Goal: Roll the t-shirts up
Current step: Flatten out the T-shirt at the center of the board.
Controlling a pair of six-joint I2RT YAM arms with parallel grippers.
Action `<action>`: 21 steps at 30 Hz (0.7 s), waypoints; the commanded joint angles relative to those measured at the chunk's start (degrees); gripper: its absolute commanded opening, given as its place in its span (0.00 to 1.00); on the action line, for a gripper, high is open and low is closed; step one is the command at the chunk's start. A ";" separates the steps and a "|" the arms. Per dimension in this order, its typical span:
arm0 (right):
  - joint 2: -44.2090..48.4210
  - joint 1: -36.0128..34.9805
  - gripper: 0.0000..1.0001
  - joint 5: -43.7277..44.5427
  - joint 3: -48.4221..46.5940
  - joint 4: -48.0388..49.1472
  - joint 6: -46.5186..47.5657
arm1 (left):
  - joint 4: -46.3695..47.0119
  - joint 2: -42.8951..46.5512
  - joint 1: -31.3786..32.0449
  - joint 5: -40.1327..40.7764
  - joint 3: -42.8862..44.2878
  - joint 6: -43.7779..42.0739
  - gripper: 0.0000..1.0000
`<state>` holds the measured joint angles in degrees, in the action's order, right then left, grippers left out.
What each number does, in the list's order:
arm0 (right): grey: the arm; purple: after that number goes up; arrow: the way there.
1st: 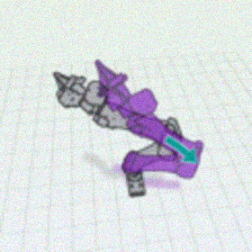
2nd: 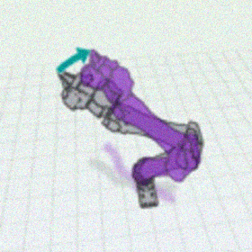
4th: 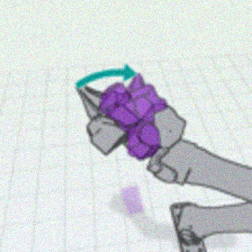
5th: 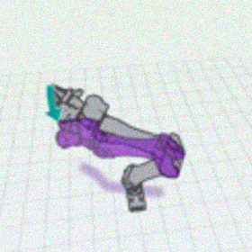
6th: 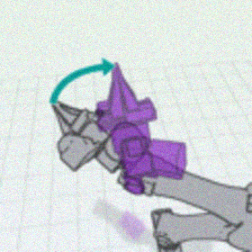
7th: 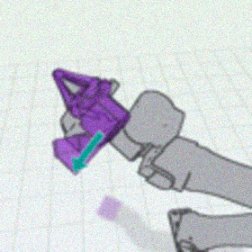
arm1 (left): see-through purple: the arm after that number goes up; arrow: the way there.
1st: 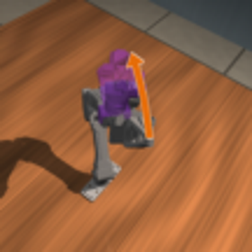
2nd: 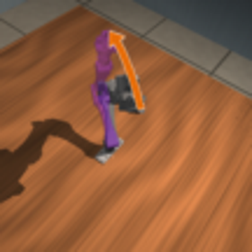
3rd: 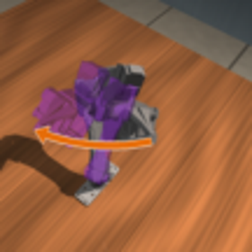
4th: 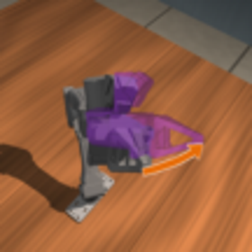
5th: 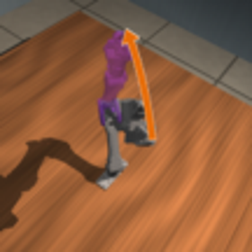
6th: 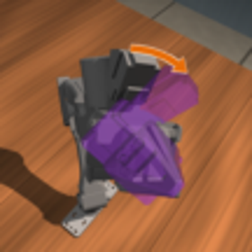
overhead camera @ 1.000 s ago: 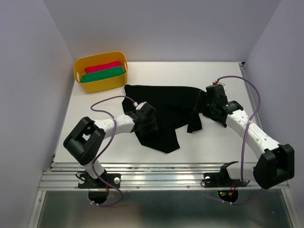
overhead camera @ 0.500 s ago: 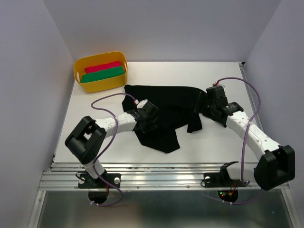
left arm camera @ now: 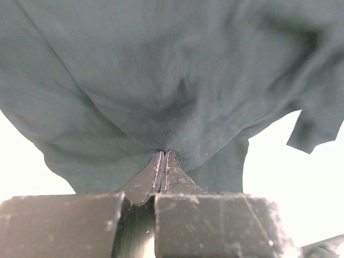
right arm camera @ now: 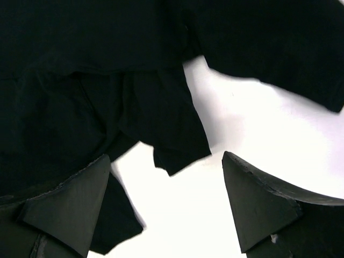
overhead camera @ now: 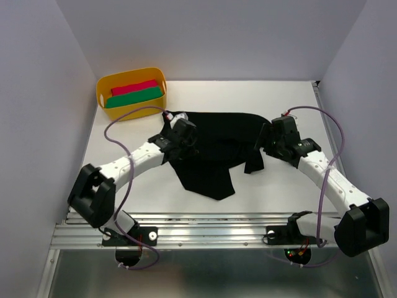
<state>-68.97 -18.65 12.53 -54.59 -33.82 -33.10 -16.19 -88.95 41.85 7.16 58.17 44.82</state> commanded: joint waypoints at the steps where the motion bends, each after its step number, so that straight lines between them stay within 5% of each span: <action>1: 2.70 1.16 0.91 -1.02 3.60 -1.07 -3.55 | -0.87 11.68 -6.76 -0.91 5.37 -6.93 0.00; 12: 2.96 2.22 0.91 0.56 6.16 -0.98 -5.92 | -3.15 16.08 -18.11 -6.37 15.39 -12.30 0.00; 21: 4.02 16.08 0.80 -7.52 10.90 4.37 -7.85 | -2.63 16.53 -22.07 -9.44 18.12 -13.62 0.00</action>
<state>-66.89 -8.01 9.04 -45.54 -34.57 -39.79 -19.92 -73.69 20.40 -0.21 72.97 33.19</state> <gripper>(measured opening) 0.818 0.017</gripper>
